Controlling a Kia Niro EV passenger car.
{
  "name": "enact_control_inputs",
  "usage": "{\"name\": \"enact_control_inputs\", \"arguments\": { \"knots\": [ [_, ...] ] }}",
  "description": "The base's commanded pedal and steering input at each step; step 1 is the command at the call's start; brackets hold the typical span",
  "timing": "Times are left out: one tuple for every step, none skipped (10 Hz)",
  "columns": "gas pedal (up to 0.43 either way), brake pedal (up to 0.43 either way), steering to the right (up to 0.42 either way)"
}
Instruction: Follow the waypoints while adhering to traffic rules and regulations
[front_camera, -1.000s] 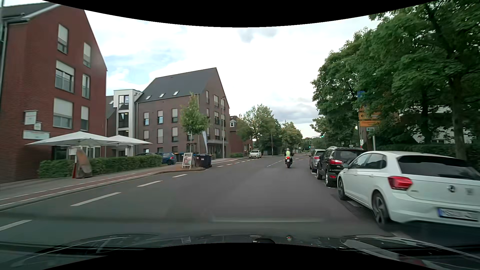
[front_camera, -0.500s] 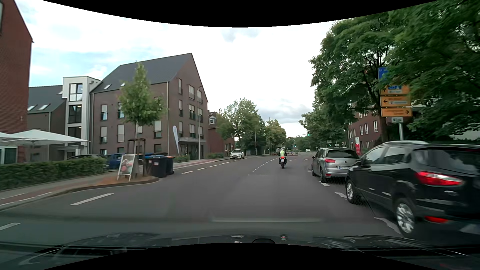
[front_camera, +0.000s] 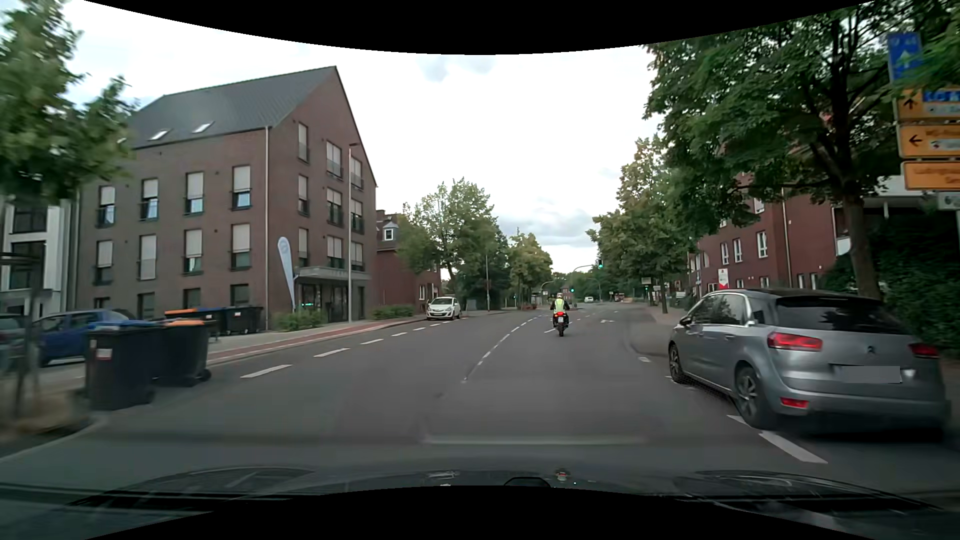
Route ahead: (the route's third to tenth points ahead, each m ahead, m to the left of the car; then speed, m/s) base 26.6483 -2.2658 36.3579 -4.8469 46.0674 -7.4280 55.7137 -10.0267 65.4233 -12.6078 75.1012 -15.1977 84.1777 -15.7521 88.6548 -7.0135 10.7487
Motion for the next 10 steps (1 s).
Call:
{"name": "enact_control_inputs", "arguments": {
  "knots": [
    [0.098,0.0,0.047],
    [0.098,0.0,0.047],
    [0.098,0.0,0.046],
    [0.098,0.0,0.047],
    [0.11,0.0,0.046],
    [0.11,0.0,0.047],
    [0.118,0.0,0.048],
    [0.138,0.0,0.048],
    [0.138,0.0,0.048],
    [0.138,0.0,0.048]
  ]
}}
